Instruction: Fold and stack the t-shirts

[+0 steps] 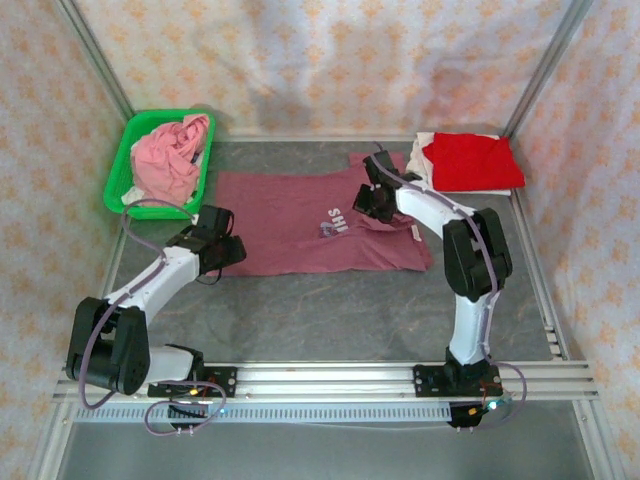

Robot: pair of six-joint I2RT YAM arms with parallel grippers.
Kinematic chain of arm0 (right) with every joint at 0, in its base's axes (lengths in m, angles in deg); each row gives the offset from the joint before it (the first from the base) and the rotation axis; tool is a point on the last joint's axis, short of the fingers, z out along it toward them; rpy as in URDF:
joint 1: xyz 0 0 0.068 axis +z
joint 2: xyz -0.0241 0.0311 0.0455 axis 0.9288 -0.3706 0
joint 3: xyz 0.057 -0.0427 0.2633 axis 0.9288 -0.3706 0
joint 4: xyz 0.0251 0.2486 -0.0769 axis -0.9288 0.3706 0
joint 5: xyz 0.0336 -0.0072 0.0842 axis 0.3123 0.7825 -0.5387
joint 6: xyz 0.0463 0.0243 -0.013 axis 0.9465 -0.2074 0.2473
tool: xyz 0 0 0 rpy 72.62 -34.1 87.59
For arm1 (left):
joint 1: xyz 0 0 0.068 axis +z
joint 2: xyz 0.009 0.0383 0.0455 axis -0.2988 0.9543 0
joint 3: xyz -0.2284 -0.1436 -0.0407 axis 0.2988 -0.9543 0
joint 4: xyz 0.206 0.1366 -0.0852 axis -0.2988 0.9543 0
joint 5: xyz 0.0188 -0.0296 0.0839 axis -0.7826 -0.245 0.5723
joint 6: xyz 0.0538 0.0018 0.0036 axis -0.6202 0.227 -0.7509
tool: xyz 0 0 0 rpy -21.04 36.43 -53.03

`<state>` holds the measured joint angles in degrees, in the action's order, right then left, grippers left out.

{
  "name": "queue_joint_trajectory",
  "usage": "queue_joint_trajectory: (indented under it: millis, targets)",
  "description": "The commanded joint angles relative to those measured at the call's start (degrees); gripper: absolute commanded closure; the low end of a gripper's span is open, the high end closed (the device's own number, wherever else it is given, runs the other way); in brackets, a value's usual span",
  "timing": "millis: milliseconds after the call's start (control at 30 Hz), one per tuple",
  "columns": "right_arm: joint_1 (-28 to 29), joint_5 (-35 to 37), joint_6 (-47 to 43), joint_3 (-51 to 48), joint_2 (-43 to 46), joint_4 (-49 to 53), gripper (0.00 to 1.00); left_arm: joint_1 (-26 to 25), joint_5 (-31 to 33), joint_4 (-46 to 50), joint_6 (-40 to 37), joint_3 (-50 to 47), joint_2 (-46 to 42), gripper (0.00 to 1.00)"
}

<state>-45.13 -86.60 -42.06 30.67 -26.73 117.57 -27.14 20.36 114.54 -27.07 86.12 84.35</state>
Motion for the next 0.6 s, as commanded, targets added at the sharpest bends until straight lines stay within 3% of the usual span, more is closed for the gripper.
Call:
queue_joint_trajectory:
  millis: [0, 567]
  targets:
    - [1.6, 4.5, -4.3, 4.3, -2.5, 5.8, 0.99, -0.2, 2.5, -1.0, -0.7, 0.1, 1.3, 0.44]
    - [2.6, 7.3, -11.8, 22.5, -12.3, 15.9, 0.97, -0.3, 2.1, -1.9, -1.0, 0.5, 4.8, 0.43]
